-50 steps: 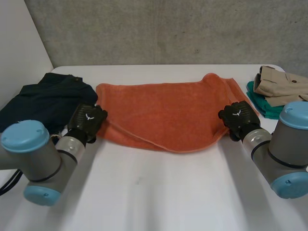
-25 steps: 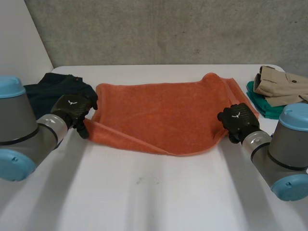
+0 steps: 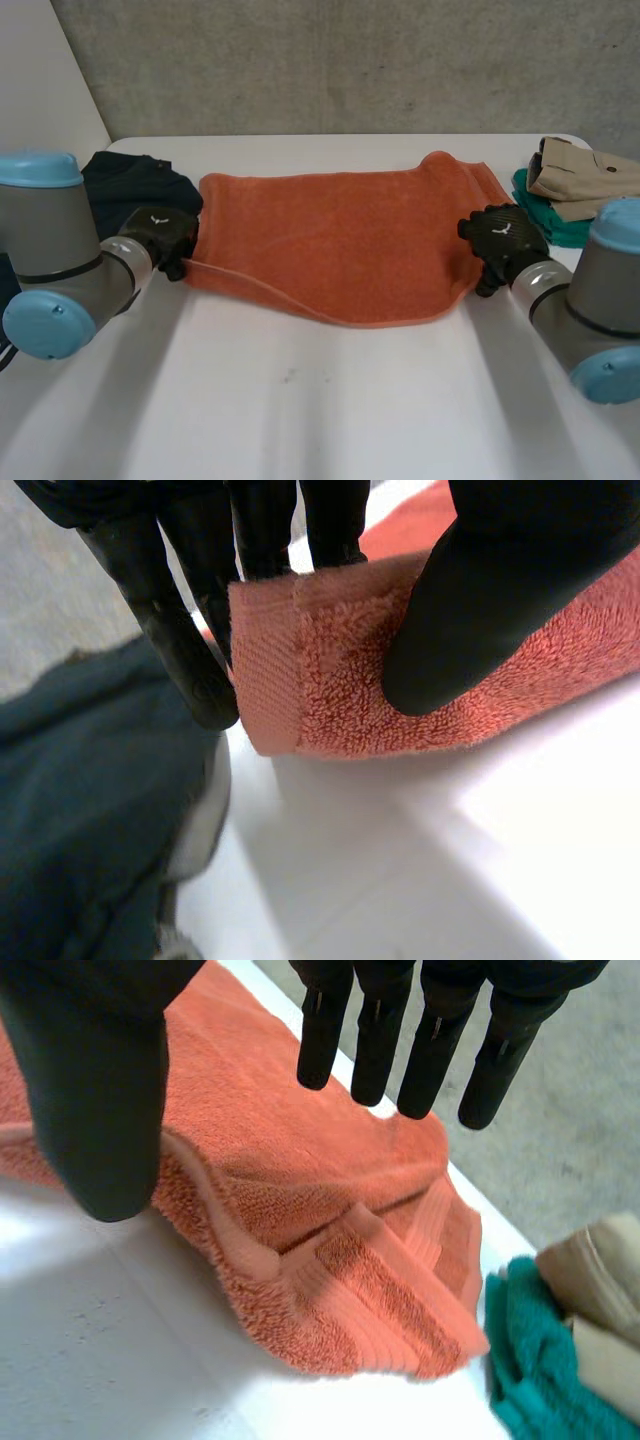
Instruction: Fold the laundry.
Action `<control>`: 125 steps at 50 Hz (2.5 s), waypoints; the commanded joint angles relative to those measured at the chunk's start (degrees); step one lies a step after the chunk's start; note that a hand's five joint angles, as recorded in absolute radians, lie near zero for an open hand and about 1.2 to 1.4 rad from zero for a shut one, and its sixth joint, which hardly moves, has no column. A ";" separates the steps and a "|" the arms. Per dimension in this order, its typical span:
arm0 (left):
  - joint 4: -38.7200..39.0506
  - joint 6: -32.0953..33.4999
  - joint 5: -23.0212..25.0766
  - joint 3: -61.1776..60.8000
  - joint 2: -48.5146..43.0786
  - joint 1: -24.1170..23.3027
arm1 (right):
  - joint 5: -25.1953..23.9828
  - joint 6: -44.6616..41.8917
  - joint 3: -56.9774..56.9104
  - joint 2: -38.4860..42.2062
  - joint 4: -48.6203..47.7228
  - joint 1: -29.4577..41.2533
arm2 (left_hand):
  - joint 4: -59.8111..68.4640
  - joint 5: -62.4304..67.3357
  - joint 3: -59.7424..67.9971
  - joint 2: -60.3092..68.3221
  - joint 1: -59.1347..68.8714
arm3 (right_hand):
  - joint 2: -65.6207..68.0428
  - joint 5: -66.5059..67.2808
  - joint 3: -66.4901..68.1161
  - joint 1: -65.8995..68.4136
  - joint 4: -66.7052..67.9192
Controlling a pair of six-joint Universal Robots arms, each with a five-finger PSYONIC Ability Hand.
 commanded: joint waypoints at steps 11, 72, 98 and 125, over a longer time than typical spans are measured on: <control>3.06 -0.04 0.05 -0.32 4.38 -0.56 | -8.00 4.22 -8.62 -0.95 19.51 -12.28 | 11.42 13.80 11.91 11.62 13.06 | 4.64 5.76 4.28 4.13 4.36; 2.54 0.14 0.05 -4.09 12.89 3.30 | -14.60 -13.74 -27.53 4.70 32.61 -10.70 | 11.42 13.80 11.91 11.62 13.06 | 52.19 53.31 51.83 51.68 51.91; -9.17 24.14 11.64 -33.63 35.42 11.92 | -16.98 -25.01 -1.94 -16.60 47.40 -29.60 | 11.42 13.80 11.91 11.62 13.06 | 52.19 53.31 51.83 51.68 51.91; 12.64 15.78 -0.39 10.48 -10.20 1.37 | 1.04 -10.14 -15.99 8.71 4.14 -12.20 | 11.42 13.80 11.91 11.62 13.06 | 52.19 53.31 51.83 51.68 51.91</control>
